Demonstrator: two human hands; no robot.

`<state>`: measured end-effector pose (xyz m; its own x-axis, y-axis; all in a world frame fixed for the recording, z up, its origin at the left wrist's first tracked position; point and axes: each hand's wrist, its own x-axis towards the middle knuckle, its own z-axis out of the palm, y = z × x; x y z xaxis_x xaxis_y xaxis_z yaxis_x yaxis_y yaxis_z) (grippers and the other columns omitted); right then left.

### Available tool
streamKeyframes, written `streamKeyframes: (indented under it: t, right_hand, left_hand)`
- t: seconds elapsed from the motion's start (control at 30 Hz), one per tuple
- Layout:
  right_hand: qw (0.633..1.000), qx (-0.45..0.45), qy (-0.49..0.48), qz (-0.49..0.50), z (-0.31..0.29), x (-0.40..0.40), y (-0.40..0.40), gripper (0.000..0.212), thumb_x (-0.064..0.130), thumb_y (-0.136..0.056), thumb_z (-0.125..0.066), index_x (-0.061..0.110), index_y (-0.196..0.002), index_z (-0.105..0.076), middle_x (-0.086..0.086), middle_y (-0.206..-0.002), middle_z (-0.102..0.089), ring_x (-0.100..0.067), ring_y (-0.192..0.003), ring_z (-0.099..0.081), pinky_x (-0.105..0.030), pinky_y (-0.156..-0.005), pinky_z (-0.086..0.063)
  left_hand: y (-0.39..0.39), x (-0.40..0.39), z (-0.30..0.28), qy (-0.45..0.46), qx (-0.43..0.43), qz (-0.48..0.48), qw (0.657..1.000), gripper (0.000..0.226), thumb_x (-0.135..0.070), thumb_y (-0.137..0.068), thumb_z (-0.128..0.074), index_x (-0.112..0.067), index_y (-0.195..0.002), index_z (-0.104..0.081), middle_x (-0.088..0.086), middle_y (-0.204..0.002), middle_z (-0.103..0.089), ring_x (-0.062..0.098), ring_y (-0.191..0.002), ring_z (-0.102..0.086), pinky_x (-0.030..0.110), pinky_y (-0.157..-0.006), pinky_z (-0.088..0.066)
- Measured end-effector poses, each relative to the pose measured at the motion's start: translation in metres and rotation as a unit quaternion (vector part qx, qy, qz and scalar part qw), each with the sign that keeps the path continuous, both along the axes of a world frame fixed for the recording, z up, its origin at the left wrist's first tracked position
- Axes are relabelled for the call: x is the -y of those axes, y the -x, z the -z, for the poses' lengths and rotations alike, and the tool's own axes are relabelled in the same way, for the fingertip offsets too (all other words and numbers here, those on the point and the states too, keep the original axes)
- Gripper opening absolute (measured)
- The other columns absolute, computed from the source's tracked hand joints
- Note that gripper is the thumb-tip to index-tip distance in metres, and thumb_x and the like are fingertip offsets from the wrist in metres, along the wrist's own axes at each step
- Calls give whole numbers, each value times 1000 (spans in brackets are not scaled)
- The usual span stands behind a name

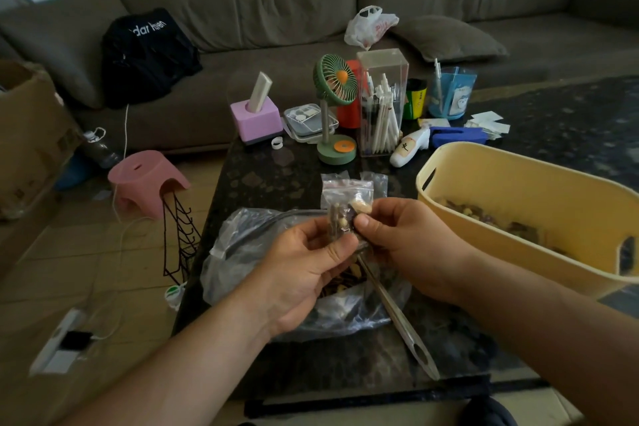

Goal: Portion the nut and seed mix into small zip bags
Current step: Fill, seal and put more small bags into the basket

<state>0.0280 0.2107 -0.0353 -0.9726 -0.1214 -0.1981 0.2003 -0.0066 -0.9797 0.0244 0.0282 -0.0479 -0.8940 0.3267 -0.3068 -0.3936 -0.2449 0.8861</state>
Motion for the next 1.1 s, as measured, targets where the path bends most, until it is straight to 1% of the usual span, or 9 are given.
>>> streamKeyframes:
  t: [0.17, 0.37, 0.47, 0.53, 0.63, 0.73, 0.83, 0.97, 1.1]
  right_hand:
    - [998, 13, 62, -26, 0, 0, -6, 19, 5, -98, -65, 7, -115, -73, -24, -115, -73, -41, -112, -70, -56, -103, -55]
    - [999, 8, 37, -31, -1, -4, 0, 31, -8, -89, -70, 7, -117, -72, -23, -115, -73, -37, -106, -74, -41, -91, -62]
    - [998, 40, 33, -29, -4, -4, 0, 30, -3, -91, -73, 11, -117, -72, -16, -105, -69, -29, -92, -72, -38, -80, -62]
    - [996, 67, 43, -43, -5, -6, 0, 31, 0, -92, -73, 10, -121, -69, -18, -112, -71, -32, -102, -73, -48, -92, -60]
    - [994, 68, 75, -43, -5, -6, -1, 30, 8, -95, -70, 4, -124, -69, -24, -125, -71, -42, -119, -68, -60, -106, -51]
    - [998, 37, 57, -11, -4, -2, -2, 22, 10, -96, -69, 0, -115, -72, -25, -115, -74, -43, -112, -70, -60, -101, -55]
    - [999, 21, 33, -9, -3, -2, -1, 19, 11, -97, -69, 3, -113, -74, -20, -109, -77, -35, -102, -76, -48, -90, -63]
    - [1000, 13, 12, -12, -5, -3, -1, 16, 11, -96, -71, 10, -111, -77, -21, -108, -76, -27, -86, -74, -31, -66, -59]
    - [1000, 17, 11, -13, -3, -2, 0, 17, 14, -95, -73, 15, -112, -77, -18, -111, -76, -44, -109, -71, -61, -98, -57]
  left_hand:
    - [1, 1, -1, 30, -7, -3, 1000, 43, -23, -82, -78, -18, -124, -72, 8, -115, -78, 24, -104, -74, 41, -97, -54]
    - [1, 2, -1, 23, -26, 7, 999, 37, -22, -83, -73, -20, -120, -69, 3, -106, -78, 16, -90, -74, 28, -73, -58]
    - [1, 4, 1, 14, -22, 17, 1000, 32, -19, -83, -73, -26, -115, -73, 5, -110, -77, 22, -98, -73, 34, -81, -58]
    - [0, 4, 1, 22, -17, 27, 999, 26, -17, -88, -72, -32, -109, -76, 7, -114, -77, 25, -100, -73, 39, -84, -57]
    - [-1, 4, -1, 54, -18, 38, 998, 23, -13, -99, -66, -33, -107, -73, 6, -109, -79, 22, -92, -76, 32, -69, -56]
    - [-2, 3, -2, 58, -20, 43, 997, 22, -13, -99, -66, -25, -117, -70, 9, -110, -79, 24, -96, -77, 37, -78, -59]
    - [-3, 1, -3, 42, -29, 37, 998, 32, -26, -92, -71, -16, -122, -69, 13, -118, -78, 29, -110, -76, 48, -95, -59]
    - [-5, -2, -1, 67, -90, -8, 994, 20, -38, -87, -69, -24, -98, -76, 10, -105, -79, 24, -102, -76, 47, -96, -59]
    - [-6, -6, 2, 90, -118, -51, 988, 17, -29, -101, -64, -17, -109, -73, 10, -106, -80, 26, -106, -76, 47, -98, -60]
